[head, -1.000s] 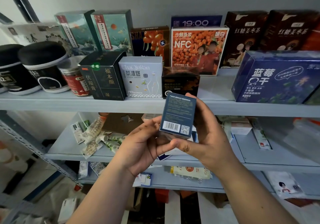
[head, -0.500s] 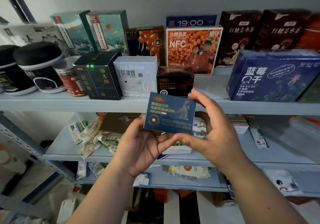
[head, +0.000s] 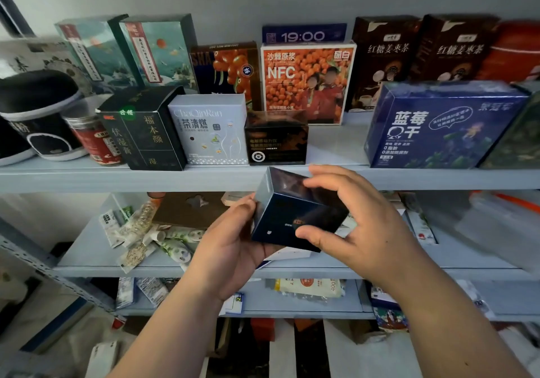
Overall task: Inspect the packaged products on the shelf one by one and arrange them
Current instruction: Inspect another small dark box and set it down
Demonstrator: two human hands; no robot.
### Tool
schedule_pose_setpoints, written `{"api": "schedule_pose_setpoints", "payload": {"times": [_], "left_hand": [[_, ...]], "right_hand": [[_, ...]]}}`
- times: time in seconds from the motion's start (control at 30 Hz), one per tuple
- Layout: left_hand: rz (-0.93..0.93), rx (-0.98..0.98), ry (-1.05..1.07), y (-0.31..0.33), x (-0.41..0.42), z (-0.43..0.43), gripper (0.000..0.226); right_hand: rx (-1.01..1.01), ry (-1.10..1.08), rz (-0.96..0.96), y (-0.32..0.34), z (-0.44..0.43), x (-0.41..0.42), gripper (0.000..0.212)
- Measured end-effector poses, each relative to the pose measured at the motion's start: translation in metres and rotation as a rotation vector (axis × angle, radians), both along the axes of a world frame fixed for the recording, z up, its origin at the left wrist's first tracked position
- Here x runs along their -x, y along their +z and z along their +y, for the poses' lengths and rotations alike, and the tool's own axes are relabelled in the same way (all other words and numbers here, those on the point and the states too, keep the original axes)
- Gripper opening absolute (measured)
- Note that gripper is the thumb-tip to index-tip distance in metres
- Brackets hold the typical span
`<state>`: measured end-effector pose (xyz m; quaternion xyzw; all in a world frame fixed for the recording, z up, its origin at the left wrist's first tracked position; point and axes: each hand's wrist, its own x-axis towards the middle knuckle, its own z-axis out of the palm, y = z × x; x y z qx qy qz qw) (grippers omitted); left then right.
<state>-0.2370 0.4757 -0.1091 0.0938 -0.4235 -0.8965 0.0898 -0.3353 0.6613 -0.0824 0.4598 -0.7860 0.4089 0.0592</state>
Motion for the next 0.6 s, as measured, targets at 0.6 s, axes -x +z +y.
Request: {"api": "schedule_pose_setpoints", "payload": {"times": [0.6], "left_hand": [[-0.089, 2.273, 0.429, 0.044, 0.067, 0.003, 0.082]], "right_hand": [[-0.22, -0.406, 0.5, 0.017, -0.007, 0.043, 0.056]]}}
